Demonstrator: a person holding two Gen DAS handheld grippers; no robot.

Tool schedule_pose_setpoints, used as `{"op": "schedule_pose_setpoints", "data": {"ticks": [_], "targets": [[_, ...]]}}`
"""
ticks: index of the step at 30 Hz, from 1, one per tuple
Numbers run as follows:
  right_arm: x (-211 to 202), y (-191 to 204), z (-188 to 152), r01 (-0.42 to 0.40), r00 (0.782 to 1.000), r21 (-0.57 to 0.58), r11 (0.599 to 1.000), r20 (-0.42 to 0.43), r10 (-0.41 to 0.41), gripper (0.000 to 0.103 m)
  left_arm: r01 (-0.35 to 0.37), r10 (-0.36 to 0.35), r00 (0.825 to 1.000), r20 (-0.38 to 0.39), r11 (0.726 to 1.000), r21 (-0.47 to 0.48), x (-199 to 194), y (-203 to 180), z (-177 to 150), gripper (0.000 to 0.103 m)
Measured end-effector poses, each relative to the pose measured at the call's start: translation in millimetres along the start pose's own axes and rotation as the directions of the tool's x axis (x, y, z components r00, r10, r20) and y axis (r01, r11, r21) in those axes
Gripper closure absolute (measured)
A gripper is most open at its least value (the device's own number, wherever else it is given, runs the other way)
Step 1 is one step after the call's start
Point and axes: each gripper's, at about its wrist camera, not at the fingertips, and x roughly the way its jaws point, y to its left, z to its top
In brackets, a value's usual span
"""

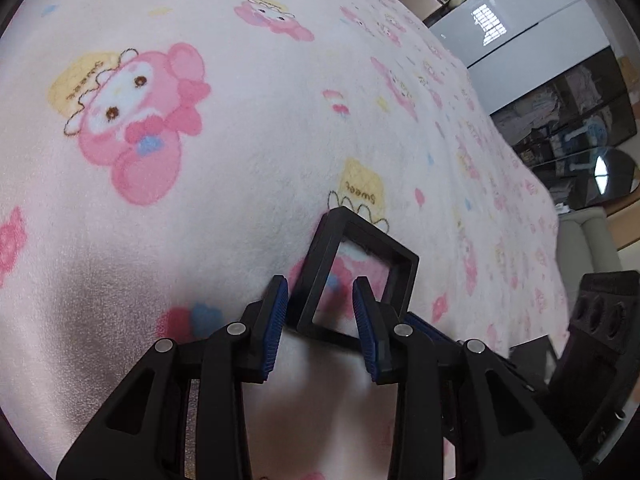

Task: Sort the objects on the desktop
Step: 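Close the left tool on the black frame's edge and lift it, then carry the black frame with the left tool into the box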

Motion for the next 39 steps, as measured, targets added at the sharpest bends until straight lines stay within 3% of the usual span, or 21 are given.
{"op": "schedule_pose_setpoints", "data": {"ticks": [2, 7, 13, 18, 23, 25, 26, 29, 31, 34, 39], "targets": [[-1, 1, -2, 0.009, 1.000, -0.017, 1.000, 0.012, -0.009, 0.089, -0.011, 0.011, 1.000, -0.005, 1.000, 0.015, -2, -3, -3, 0.079], [-26, -1, -10, 0.020, 0.999, -0.040, 0.999, 0.036, -0.018, 0.089, 0.025, -0.022, 0.999, -0.047, 0.998, 0.053, -12, -19, -18, 0.079], [-82, -13, -41, 0.073, 0.995, -0.036, 0.997, 0.073, -0.070, 0.089, 0.124, -0.103, 0.984, -0.146, 0.983, 0.137, -28, -72, -38, 0.079], [-159, -39, -68, 0.103, 0.983, 0.027, 0.994, 0.147, -0.106, 0.089, 0.191, -0.137, 0.966, -0.218, 0.949, 0.250, -45, -151, -71, 0.079], [-235, -65, -110, 0.194, 0.952, 0.082, 0.978, 0.226, -0.207, 0.089, 0.248, -0.142, 0.942, -0.303, 0.904, 0.347, -56, -231, -116, 0.079], [-261, -81, -131, 0.189, 0.945, 0.112, 0.976, 0.248, -0.212, 0.089, 0.272, -0.134, 0.929, -0.345, 0.879, 0.391, -56, -264, -143, 0.080], [-274, -89, -141, 0.187, 0.942, 0.126, 0.974, 0.259, -0.214, 0.089, 0.284, -0.132, 0.921, -0.366, 0.870, 0.403, -56, -276, -158, 0.086], [-295, -108, -175, 0.152, 0.946, 0.166, 0.974, 0.261, -0.192, 0.092, 0.306, -0.115, 0.903, -0.413, 0.847, 0.434, -52, -306, -205, 0.089], [-298, -122, -200, 0.173, 0.944, 0.181, 0.968, 0.249, -0.216, 0.092, 0.293, -0.082, 0.896, -0.436, 0.848, 0.443, -43, -313, -231, 0.089], [-291, -149, -234, 0.135, 0.959, 0.254, 0.958, 0.210, -0.191, 0.092, 0.269, -0.043, 0.878, -0.477, 0.868, 0.417, -19, -308, -256, 0.089], [-273, -183, -278, 0.146, 0.968, 0.328, 0.933, 0.148, -0.203, 0.092, 0.202, 0.013, 0.877, -0.481, 0.898, 0.391, 4, -289, -277, 0.089]]}}
